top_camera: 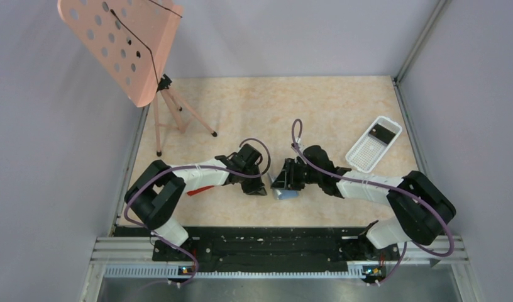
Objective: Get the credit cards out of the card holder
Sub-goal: Open the card holder at the center of the board, then remove the credit card from the card holder.
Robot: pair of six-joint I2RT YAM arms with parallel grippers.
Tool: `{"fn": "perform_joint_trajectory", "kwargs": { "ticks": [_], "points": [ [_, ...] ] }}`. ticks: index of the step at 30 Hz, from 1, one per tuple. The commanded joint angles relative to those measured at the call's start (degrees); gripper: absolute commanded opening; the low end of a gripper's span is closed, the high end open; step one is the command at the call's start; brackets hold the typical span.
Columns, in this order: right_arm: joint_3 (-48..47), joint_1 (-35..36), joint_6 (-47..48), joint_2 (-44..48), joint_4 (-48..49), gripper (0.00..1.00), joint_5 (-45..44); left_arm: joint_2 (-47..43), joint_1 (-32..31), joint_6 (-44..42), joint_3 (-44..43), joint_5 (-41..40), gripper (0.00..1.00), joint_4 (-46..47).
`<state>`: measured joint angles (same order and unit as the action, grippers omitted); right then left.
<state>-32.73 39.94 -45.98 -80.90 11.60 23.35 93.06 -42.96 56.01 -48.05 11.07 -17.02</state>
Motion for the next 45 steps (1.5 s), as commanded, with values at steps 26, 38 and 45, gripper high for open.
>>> {"fn": "perform_joint_trajectory", "kwargs": {
  "ticks": [26,38,45],
  "points": [
    [-0.44,-3.47,7.01,5.41,-9.84,0.58,-8.69,-4.45,0.6,2.36,2.57,-4.09,0.15,-1.48],
    [0.57,-3.46,7.77,0.76,-6.18,0.56,-7.76,-4.03,0.6,2.37,3.34,-4.41,0.14,-1.46],
    [0.21,-3.46,8.34,1.41,-8.26,0.58,-10.51,-4.11,0.6,2.26,2.88,-4.18,0.14,-1.63]
  ]
}}
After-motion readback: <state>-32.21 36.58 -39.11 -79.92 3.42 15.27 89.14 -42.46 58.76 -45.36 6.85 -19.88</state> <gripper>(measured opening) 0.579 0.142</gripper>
